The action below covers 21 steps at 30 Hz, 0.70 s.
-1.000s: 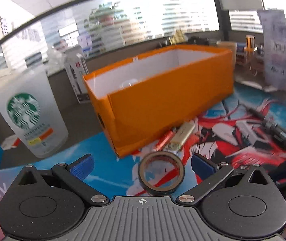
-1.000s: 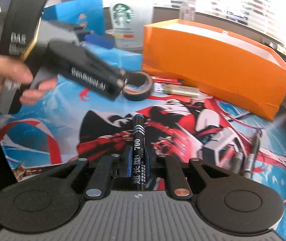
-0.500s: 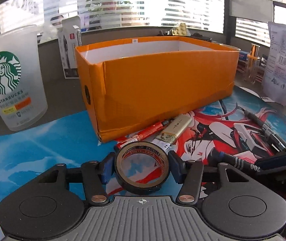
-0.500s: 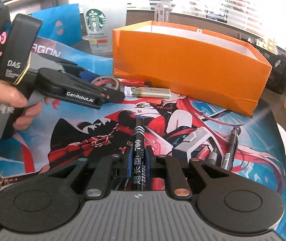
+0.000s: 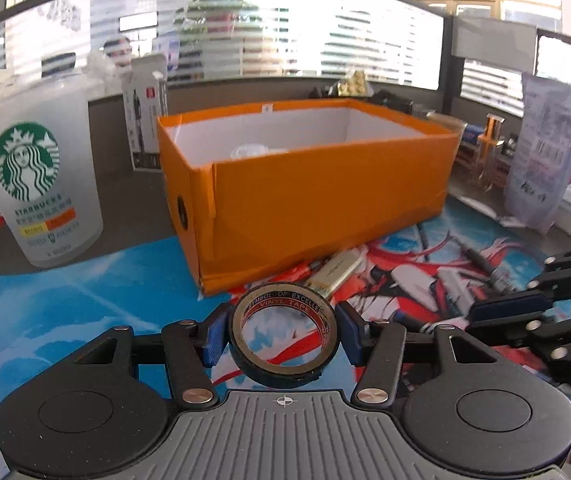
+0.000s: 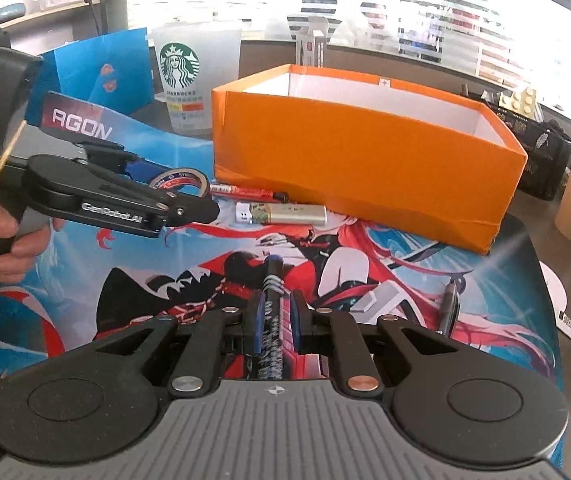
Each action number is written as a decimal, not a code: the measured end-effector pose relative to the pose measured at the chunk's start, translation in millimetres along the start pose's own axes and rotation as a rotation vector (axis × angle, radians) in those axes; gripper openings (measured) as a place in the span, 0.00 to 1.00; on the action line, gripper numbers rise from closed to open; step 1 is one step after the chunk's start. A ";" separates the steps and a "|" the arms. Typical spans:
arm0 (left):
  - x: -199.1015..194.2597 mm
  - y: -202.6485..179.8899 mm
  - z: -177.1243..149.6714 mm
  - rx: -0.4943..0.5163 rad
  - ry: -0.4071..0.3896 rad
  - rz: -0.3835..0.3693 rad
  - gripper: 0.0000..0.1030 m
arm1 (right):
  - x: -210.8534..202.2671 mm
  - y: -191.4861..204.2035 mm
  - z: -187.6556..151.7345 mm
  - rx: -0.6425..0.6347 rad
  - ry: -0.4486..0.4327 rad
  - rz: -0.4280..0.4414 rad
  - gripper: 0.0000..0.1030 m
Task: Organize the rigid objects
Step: 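Lift and carry the tape roll and marker over the orange box with both tools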
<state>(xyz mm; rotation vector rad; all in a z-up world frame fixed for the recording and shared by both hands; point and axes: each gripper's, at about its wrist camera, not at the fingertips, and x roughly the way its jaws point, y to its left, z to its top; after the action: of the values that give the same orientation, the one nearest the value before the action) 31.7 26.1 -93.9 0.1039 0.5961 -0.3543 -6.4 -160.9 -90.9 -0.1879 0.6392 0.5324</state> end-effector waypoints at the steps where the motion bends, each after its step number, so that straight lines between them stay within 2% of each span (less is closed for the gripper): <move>1: -1.4 -0.9 0.7 0.005 -0.004 0.002 0.52 | 0.9 1.4 0.7 -0.010 0.008 0.001 0.12; 3: -2.5 -1.2 0.1 0.009 -0.005 0.008 0.52 | 5.8 5.2 0.1 -0.032 0.035 0.004 0.12; 7: -4.1 3.3 -3.2 -0.017 -0.003 0.007 0.52 | 8.9 8.2 1.2 -0.001 0.026 0.020 0.12; 9: -7.4 4.8 -5.1 -0.024 -0.011 0.008 0.53 | 10.7 6.1 1.6 0.010 0.031 0.020 0.22; 10: -8.5 5.9 -5.7 -0.028 -0.013 0.010 0.53 | 11.0 4.4 1.3 0.022 0.029 0.023 0.35; 11: -9.5 6.6 -6.1 -0.033 -0.015 0.012 0.53 | 12.2 3.5 1.0 0.028 0.031 0.018 0.36; 13: -11.4 9.5 -6.9 -0.047 -0.021 0.009 0.53 | 16.1 3.1 0.0 0.028 0.045 0.005 0.34; 16: -11.4 13.1 -8.4 -0.058 -0.020 0.003 0.53 | 22.9 5.4 -3.7 0.028 0.063 0.001 0.16; 17: -11.1 14.0 -9.1 -0.060 -0.019 0.001 0.53 | 23.1 7.4 -4.6 0.017 0.055 -0.013 0.13; 21: -11.6 16.3 -11.1 -0.065 -0.017 -0.010 0.53 | 23.6 10.9 -4.3 0.020 0.045 -0.033 0.12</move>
<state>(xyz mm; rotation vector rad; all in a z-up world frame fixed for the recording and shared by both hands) 22.6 47.0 -96.6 0.0360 0.5914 -0.3447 1.5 -143.2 -108.7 -0.1917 0.6835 0.4910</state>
